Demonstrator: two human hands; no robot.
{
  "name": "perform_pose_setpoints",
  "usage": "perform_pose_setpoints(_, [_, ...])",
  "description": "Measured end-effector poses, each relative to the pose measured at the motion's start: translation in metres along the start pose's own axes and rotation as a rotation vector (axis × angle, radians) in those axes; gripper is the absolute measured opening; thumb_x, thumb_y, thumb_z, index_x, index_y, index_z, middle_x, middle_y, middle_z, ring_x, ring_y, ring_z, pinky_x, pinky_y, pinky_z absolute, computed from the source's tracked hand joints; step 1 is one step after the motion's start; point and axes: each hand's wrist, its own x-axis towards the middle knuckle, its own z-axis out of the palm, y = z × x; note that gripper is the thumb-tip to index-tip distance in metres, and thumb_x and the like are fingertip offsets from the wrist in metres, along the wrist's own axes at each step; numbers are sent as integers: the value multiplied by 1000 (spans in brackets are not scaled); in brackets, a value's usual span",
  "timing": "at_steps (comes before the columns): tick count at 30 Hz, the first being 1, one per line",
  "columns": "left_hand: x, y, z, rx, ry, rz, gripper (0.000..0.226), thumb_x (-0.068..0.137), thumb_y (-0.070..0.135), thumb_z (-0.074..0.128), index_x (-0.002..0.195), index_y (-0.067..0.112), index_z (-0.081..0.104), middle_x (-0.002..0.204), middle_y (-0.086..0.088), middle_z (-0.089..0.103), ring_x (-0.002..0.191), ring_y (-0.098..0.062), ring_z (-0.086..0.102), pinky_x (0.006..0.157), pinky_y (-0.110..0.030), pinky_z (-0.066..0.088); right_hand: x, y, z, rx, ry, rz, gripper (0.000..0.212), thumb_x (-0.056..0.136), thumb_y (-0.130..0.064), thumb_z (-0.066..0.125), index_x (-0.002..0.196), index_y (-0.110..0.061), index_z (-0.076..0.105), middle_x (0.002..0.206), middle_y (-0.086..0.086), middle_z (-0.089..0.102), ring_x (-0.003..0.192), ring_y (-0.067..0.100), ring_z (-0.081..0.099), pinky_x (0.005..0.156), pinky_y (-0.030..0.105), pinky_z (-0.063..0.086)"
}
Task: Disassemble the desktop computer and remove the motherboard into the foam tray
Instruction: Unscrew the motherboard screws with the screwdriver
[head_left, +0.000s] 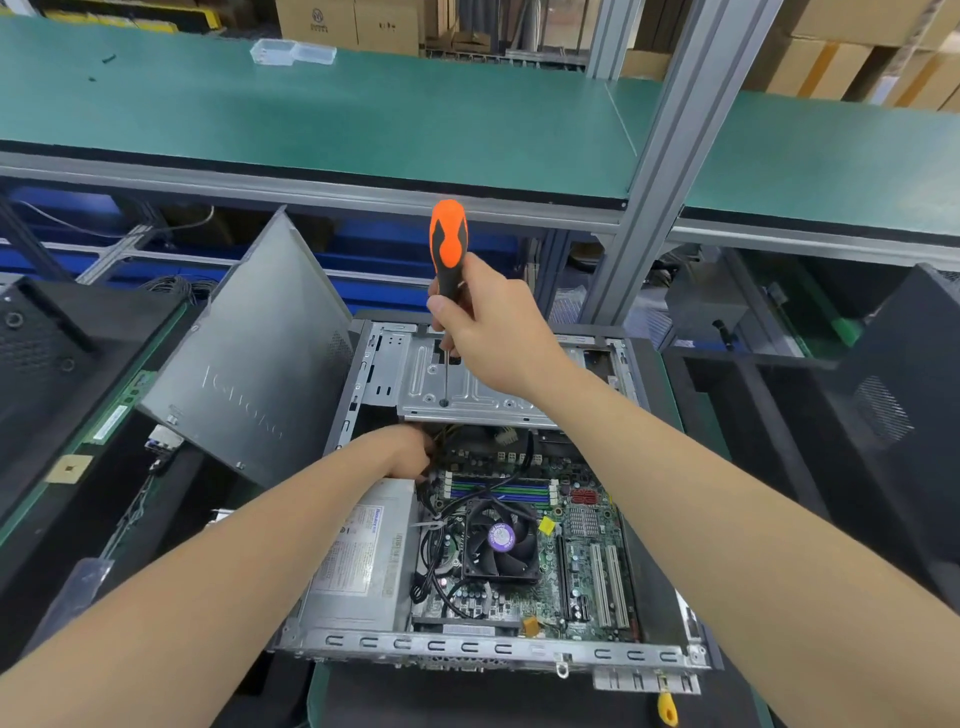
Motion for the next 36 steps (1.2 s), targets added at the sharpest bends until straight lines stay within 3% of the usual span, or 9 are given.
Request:
perform_pose_setpoints(8, [6, -2, 4, 52, -23, 68, 54, 107, 13, 44, 160, 17, 34, 162, -13, 39, 144, -31, 42, 116, -37, 37, -9, 4, 9, -5, 10, -1, 9, 104, -18, 56, 109, -12, 54, 91, 5, 69, 78, 26, 69, 79, 47, 57])
perform_pose_setpoints(23, [7, -3, 1, 81, -36, 68, 48, 107, 14, 44, 155, 16, 44, 154, -11, 50, 135, -28, 51, 110, -35, 42, -12, 8, 12, -32, 17, 19, 11, 104, -22, 57, 112, -14, 54, 94, 3, 71, 80, 26, 69, 80, 47, 57])
perform_pose_setpoints(36, [5, 0, -1, 77, -44, 64, 51, 107, 11, 42, 158, 17, 39, 156, -11, 47, 137, -27, 50, 110, -34, 39, -20, 7, 14, -31, 10, 5, 12, 104, -22, 56, 115, -16, 53, 98, 4, 70, 83, 27, 69, 82, 51, 57])
